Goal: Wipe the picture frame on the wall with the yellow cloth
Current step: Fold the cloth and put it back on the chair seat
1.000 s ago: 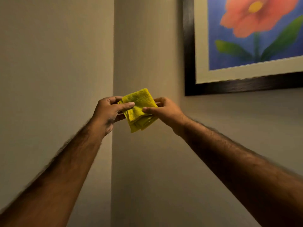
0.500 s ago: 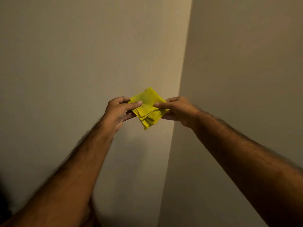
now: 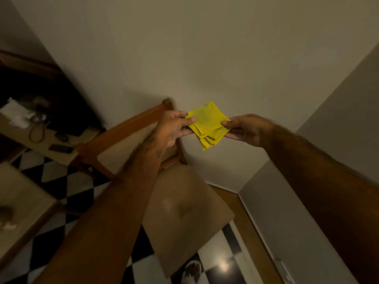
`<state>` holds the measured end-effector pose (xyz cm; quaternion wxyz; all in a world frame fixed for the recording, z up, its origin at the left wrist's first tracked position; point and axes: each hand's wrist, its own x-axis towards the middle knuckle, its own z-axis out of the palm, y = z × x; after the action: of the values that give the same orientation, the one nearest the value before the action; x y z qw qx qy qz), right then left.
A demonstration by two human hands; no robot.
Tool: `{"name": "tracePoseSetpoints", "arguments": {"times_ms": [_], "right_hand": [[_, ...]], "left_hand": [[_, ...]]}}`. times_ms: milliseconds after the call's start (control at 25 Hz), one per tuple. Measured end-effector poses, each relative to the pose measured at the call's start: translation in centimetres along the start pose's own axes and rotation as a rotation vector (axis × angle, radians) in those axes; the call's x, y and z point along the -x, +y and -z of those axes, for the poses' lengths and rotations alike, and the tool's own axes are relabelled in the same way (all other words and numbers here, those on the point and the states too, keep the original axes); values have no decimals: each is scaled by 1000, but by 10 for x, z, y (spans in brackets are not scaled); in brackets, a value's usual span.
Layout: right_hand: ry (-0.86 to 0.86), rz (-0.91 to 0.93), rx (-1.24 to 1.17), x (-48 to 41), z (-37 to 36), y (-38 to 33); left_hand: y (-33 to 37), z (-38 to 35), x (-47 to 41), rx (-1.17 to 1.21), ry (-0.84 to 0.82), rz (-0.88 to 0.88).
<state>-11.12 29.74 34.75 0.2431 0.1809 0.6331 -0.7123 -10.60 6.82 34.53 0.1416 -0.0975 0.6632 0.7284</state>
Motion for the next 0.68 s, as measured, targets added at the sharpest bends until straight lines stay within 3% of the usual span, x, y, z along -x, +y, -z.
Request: {"name": "tracePoseSetpoints", "arguments": {"times_ms": [440, 680], "right_hand": [[96, -354, 125, -135, -15, 288], [181, -512, 124, -173, -32, 397]], "left_hand": [[-293, 72, -39, -233, 138, 440], [-410, 100, -48, -554, 113, 529]]}}
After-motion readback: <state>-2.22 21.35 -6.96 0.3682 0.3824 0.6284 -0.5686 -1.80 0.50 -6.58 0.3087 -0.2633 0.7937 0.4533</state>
